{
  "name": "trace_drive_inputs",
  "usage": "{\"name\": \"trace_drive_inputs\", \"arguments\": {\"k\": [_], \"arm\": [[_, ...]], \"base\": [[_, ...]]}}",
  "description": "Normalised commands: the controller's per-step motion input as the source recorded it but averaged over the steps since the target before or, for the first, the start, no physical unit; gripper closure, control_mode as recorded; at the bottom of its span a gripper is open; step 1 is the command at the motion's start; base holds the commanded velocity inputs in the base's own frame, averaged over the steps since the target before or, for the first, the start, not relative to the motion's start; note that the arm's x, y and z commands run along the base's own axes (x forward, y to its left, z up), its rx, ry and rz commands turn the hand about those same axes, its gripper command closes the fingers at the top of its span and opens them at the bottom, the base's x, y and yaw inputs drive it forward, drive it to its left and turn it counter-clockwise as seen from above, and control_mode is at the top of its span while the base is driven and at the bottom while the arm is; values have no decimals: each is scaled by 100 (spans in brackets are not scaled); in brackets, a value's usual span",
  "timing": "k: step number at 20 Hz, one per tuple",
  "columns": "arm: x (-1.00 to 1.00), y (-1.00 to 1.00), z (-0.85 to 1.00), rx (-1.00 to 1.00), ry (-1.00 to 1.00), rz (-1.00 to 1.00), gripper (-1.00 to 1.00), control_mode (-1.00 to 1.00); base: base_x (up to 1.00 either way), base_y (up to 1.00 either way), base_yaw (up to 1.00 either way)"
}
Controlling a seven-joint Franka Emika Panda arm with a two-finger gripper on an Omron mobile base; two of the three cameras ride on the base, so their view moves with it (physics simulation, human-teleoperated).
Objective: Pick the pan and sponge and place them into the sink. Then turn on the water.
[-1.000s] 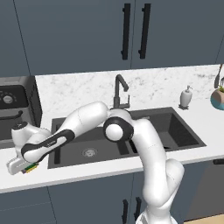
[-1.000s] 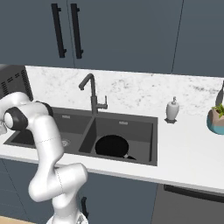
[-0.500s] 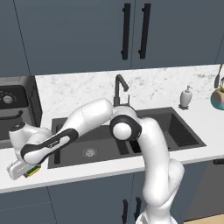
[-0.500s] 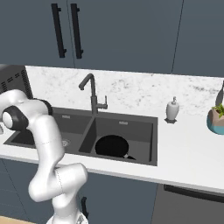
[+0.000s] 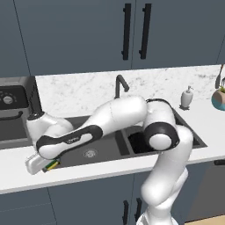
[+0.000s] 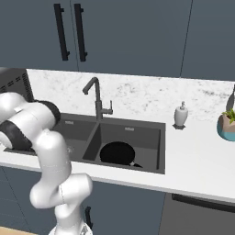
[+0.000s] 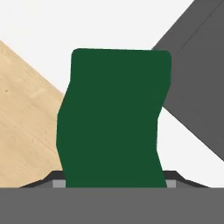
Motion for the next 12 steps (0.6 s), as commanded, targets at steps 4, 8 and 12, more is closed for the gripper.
{"name": "trace_drive_inputs", "arguments": {"k": [4,8,12], "arm": [[2,-100,61,2,6,-1,100,-100],[-1,-100,30,0,0,-8,100,-100],[-2,-100,26,0,0,-11,100,-100]], "base": [[0,0,0],[0,0,0],[0,0,0]]}}
